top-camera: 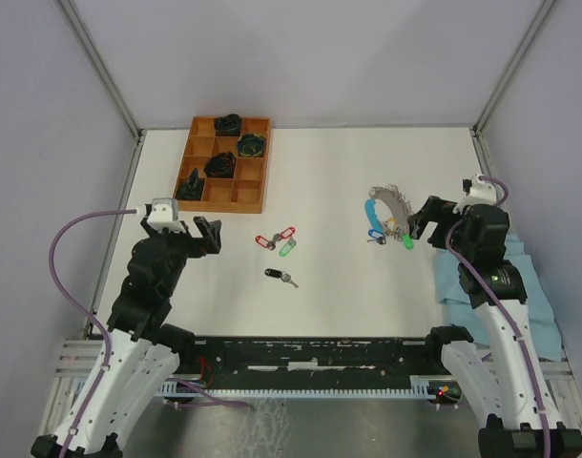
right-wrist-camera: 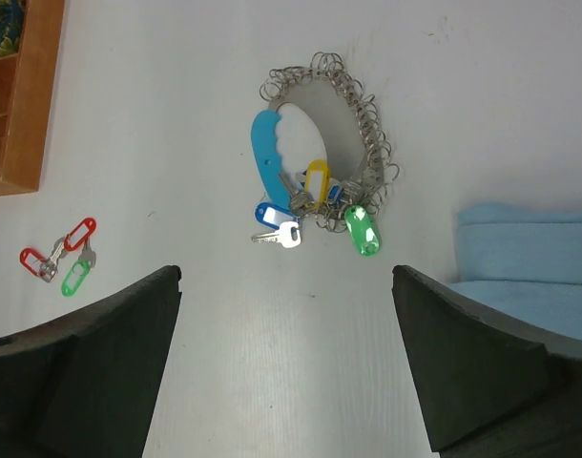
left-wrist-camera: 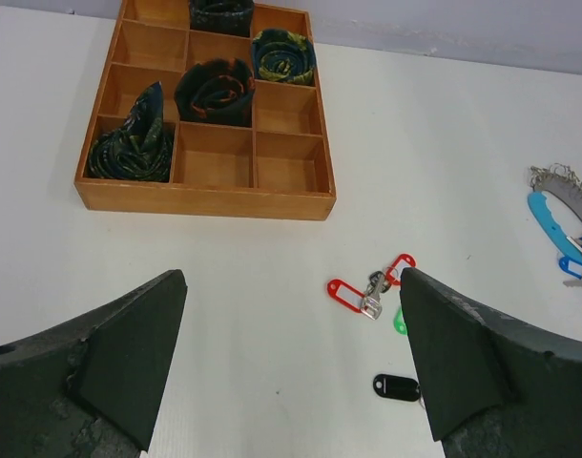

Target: Put the keys on the keyring

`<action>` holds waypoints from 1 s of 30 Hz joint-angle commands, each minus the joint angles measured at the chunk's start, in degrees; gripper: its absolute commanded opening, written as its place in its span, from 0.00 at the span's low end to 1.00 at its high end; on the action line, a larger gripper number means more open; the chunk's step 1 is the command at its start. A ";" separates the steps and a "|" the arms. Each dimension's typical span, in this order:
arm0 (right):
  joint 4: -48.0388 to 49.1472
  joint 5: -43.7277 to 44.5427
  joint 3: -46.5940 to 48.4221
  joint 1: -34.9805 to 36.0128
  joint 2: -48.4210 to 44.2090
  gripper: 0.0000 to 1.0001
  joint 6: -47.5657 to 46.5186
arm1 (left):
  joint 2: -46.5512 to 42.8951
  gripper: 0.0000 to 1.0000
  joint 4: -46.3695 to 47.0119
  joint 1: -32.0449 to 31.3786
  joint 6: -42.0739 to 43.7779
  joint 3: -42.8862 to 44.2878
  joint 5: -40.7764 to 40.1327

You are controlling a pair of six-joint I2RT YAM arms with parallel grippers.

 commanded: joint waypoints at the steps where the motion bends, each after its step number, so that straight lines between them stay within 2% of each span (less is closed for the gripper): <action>1: -0.27 3.30 0.48 -0.09 -0.26 1.00 -0.13 | -0.92 0.99 2.94 0.33 1.26 -0.37 -0.29; 10: -1.48 2.12 3.42 -0.14 5.79 1.00 0.01 | -1.43 0.99 3.08 0.33 0.80 -0.59 0.90; 18: -1.97 4.57 7.14 -0.18 18.77 1.00 0.94 | -2.30 0.99 2.83 0.31 0.22 -0.74 1.38; 22: 0.67 5.96 6.96 -0.96 25.63 0.92 2.17 | -2.30 0.99 2.70 0.18 0.11 -0.74 1.74; 30: 9.71 0.49 7.47 -4.33 39.08 0.73 5.49 | -1.58 0.99 3.00 -0.03 0.21 -0.83 2.85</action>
